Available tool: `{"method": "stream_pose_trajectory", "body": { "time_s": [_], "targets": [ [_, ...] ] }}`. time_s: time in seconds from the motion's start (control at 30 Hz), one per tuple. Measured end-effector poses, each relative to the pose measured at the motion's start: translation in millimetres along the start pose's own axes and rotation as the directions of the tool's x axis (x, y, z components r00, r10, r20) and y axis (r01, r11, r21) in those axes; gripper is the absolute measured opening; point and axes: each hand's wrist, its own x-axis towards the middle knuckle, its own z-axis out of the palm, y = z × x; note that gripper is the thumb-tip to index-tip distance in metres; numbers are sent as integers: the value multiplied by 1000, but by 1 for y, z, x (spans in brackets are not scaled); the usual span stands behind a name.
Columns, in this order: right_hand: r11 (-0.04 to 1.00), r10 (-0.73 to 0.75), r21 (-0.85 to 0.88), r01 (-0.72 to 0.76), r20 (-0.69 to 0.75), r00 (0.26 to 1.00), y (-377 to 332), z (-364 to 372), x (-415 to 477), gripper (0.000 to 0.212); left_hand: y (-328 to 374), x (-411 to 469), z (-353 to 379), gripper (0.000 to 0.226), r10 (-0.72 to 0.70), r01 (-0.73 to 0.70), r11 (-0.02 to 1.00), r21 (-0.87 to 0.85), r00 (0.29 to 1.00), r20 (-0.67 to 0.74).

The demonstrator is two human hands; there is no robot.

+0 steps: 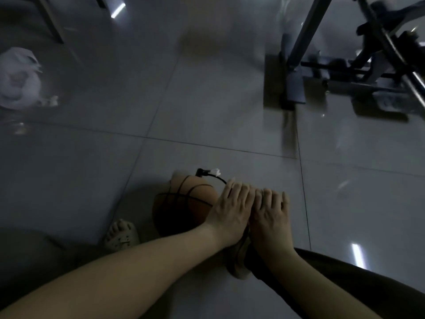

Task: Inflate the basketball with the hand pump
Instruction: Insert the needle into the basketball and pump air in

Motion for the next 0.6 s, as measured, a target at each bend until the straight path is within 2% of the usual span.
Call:
{"method": "stream_pose_trajectory", "body": {
  "time_s": [0.1, 0.2, 0.3, 0.43, 0.53, 0.6],
  "targets": [
    [1000, 8, 18, -8, 39, 999, 0, 24, 6, 36, 4, 7, 27, 43, -19, 18, 1000, -22, 999, -41],
    [999, 23, 34, -25, 57, 998, 1, 40, 13, 29, 3, 13, 40, 35, -36, 35, 998, -45, 999, -10],
    [998, 28, 48, -32, 78, 997, 1, 40, 13, 25, 5, 14, 40, 36, -30, 31, 999, -28, 998, 50],
    [997, 12, 78, -25, 168, 986, 2, 12, 14, 23, -4, 11, 12, 50, -3, -1, 1000, 19, 977, 211],
    [988, -124, 119, 102, 201, 972, 6, -27, 9, 30, -16, 12, -28, 28, 70, -52, 996, -71, 959, 273],
    [983, -166, 98, 154, 129, 978, 11, -60, 6, 37, -25, 13, -68, 26, 75, -50, 993, -109, 967, 242]
  ]
}}
